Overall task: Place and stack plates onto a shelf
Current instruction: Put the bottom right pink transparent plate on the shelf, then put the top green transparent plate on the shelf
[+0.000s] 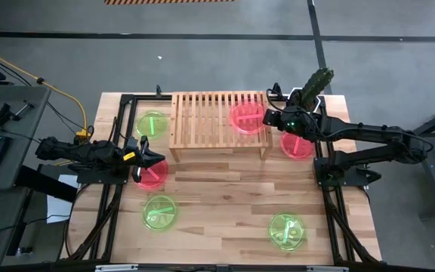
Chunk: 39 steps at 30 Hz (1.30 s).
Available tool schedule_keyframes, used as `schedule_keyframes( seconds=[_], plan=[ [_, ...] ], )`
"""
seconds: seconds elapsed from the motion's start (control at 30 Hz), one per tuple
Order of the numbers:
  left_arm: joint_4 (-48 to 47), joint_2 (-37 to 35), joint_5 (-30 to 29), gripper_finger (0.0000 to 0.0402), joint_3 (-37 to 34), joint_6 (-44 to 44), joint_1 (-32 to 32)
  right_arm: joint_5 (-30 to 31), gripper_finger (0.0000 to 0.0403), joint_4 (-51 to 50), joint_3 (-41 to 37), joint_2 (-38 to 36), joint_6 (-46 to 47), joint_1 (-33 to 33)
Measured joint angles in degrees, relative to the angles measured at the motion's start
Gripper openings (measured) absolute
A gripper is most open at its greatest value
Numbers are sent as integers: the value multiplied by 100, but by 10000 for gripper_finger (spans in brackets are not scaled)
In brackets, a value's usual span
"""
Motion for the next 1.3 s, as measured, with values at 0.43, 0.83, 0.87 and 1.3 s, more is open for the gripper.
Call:
schedule_keyframes(
  seconds=[0.43,0.83,0.87,1.3],
  plan=[
    [-2,1,0,0,0,2,1,-8,177,-111,0,-532,-822,-117],
    [0,-1,0,0,0,2,1,-2840,193,372,0,-1886,-1534,496],
    [0,0,0,0,0,0,0,-2916,193,546,0,-1887,-1536,695],
    [1688,1,-634,0,-2,-2062,-3,-1791,193,2249,0,-1406,-2346,2761]
  ],
)
